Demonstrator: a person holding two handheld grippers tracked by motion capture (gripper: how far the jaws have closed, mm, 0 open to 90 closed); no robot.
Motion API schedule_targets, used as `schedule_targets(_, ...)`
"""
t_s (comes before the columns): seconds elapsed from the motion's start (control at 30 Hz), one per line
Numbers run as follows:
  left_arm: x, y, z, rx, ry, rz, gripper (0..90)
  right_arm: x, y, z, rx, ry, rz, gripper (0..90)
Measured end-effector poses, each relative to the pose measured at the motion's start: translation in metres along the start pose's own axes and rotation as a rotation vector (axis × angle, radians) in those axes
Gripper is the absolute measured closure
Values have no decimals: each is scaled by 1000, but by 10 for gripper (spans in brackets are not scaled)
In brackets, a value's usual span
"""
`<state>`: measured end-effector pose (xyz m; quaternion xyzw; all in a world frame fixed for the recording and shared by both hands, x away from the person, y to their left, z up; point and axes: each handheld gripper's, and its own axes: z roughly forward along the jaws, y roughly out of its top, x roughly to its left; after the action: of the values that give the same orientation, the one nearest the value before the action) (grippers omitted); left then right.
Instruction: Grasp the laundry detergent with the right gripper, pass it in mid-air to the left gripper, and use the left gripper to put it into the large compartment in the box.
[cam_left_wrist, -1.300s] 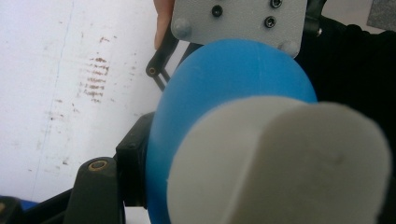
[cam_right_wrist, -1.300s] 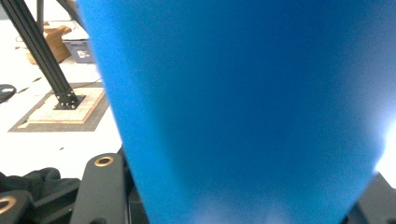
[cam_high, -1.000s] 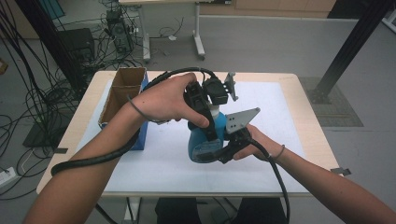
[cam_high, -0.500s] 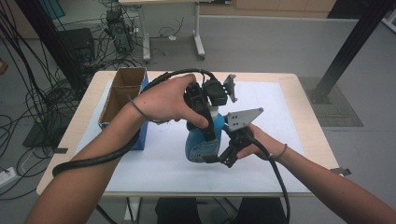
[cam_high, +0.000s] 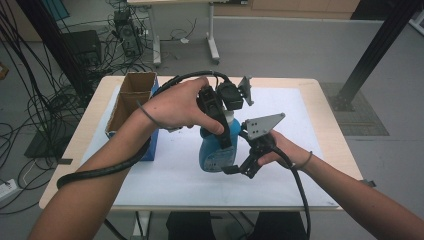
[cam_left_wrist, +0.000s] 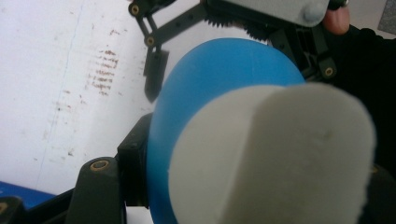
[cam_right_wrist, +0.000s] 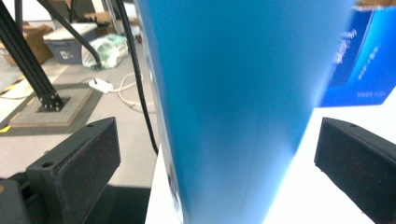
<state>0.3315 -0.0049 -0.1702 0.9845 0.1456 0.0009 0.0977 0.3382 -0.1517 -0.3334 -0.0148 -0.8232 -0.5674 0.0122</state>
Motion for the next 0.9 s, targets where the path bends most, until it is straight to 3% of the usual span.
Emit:
schedule_targets(0.23,4,0,0,5,1,-25,368,-3,-1,-14,74,-26,28,5)
schedule_targets(0.3,6,-1,1,7,2,-42,368,-5,-3,-20,135,-33,59,12)
schedule_targets(0.37,7,-1,1,9,2,-45,368,-5,-4,-21,150,-37,65,13)
schedule_targets(0.47,11,-5,-1,12,6,-68,368,-6,-6,-29,233,-53,86,16)
schedule_targets(0.5,11,-5,-1,12,6,-68,368,-6,-6,-29,233,-53,86,16)
schedule_targets(0.6,14,-8,-3,15,13,-89,368,-10,-8,-38,312,-79,109,18)
schedule_targets(0.63,15,-9,-3,15,15,-94,368,-10,-8,-38,312,-79,109,18)
schedule_targets(0.77,19,-15,-7,15,18,-117,368,-15,-11,-49,410,-121,140,20)
schedule_targets(0.8,19,-15,-7,15,18,-117,368,-15,-11,-49,410,-121,140,20)
schedule_targets(0.87,22,-18,-9,13,15,-127,368,-17,-13,-55,481,-136,161,22)
schedule_targets(0.9,23,-20,-11,14,17,-135,368,-17,-13,-55,481,-136,161,22)
